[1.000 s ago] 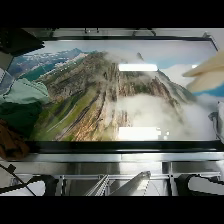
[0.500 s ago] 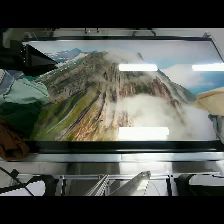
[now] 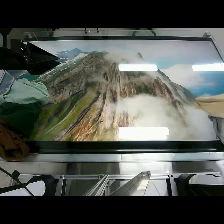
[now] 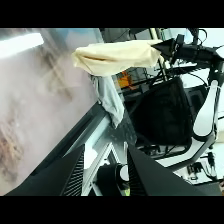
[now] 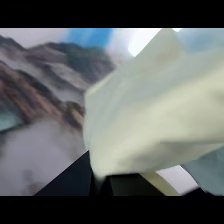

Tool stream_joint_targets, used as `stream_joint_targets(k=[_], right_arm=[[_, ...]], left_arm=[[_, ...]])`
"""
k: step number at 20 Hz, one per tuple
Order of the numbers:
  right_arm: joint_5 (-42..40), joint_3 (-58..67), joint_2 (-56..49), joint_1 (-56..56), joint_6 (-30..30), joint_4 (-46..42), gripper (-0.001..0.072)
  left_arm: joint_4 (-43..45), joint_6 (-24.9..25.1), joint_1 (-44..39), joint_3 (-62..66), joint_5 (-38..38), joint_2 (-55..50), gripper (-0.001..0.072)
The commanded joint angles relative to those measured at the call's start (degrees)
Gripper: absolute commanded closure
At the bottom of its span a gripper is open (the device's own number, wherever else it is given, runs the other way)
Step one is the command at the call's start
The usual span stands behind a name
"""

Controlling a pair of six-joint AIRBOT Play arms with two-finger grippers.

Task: Fold the shirts.

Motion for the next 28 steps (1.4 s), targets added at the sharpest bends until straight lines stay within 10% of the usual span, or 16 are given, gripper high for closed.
stream_joint_targets(k=[1,6,14,28], right_arm=[[-14.97,1.31,-0.07,1.27,-2.25,20.87,0.0694],[-20.11,7.67,-2.60,0.61,-5.66,28.65,0.0694],[1.46,6.43,-4.46,-0.90,-3.61,-12.24,0.0694],[10.80,-12.90,0.46,-2.29,5.92,-31.34,0.0695]], left_arm=[[-1.79,0.39,0.00,-0.09,1.57,0.00,0.0432],[-1.81,0.37,-0.02,-0.09,1.57,0.00,0.0432],[-1.81,0.35,0.00,-0.09,1.07,0.00,0.0432],[-1.77,0.39,-0.02,-0.09,0.90,0.00,0.0431]])
